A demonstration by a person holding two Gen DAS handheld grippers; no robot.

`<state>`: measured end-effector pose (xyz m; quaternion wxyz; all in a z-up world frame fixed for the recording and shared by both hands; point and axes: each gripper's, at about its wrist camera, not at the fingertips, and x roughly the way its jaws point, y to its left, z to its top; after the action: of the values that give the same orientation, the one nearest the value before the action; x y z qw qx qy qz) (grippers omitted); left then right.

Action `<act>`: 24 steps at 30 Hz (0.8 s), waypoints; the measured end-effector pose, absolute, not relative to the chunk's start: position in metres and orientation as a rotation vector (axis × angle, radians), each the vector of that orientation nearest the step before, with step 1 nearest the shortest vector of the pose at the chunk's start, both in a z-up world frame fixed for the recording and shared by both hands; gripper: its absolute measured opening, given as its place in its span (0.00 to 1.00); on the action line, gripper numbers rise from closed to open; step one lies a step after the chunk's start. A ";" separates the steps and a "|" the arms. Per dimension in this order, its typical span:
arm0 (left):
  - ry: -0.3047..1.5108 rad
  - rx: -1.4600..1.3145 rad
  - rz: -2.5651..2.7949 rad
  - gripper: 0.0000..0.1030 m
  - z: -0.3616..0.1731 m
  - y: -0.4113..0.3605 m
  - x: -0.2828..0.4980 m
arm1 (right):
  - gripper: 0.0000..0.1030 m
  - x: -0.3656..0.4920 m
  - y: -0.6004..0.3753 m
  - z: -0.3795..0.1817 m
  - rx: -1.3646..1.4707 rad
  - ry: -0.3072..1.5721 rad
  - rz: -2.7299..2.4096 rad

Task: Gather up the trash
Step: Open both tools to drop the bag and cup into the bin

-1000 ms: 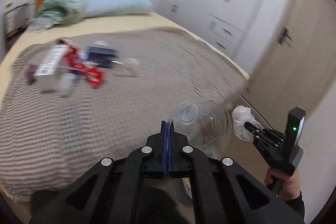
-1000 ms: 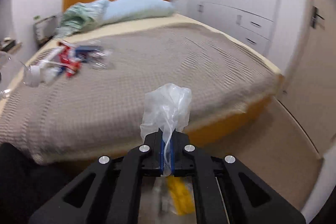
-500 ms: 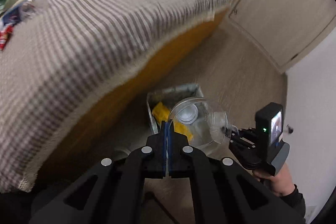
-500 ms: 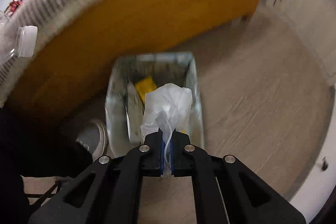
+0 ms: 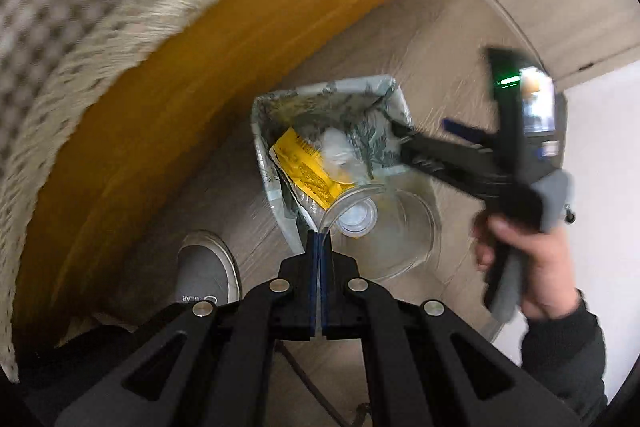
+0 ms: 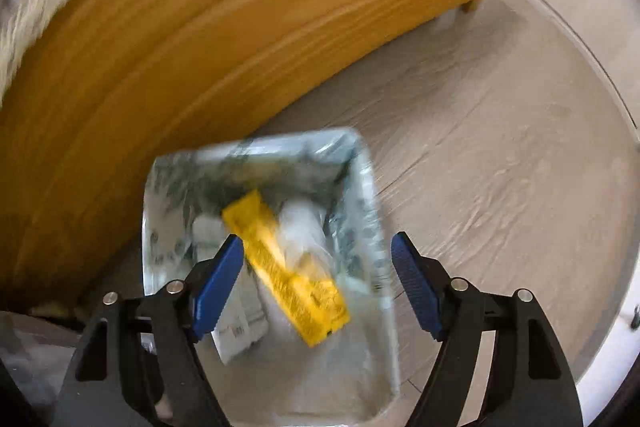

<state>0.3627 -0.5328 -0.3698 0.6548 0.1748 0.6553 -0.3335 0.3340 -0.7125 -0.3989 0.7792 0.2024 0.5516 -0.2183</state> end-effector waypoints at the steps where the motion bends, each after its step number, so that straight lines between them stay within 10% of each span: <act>1: 1.497 0.416 -0.768 0.00 -0.377 -0.540 0.359 | 0.71 0.323 -0.716 -0.394 0.462 1.173 -0.492; 14: 1.717 0.704 -0.835 0.00 -0.487 -0.593 0.309 | 0.71 0.221 -0.709 -0.396 0.502 1.251 -0.599; 18: 1.779 0.728 -0.749 0.54 -0.525 -0.583 0.304 | 0.71 0.224 -0.692 -0.396 0.499 1.273 -0.554; 24: 1.743 0.696 -0.662 0.56 -0.514 -0.568 0.319 | 0.71 0.229 -0.674 -0.392 0.442 1.313 -0.505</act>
<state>0.3193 -0.5680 -0.5137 0.5443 0.2933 0.7347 -0.2792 0.2293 -0.6737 -0.3921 0.7401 0.2017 0.5988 -0.2303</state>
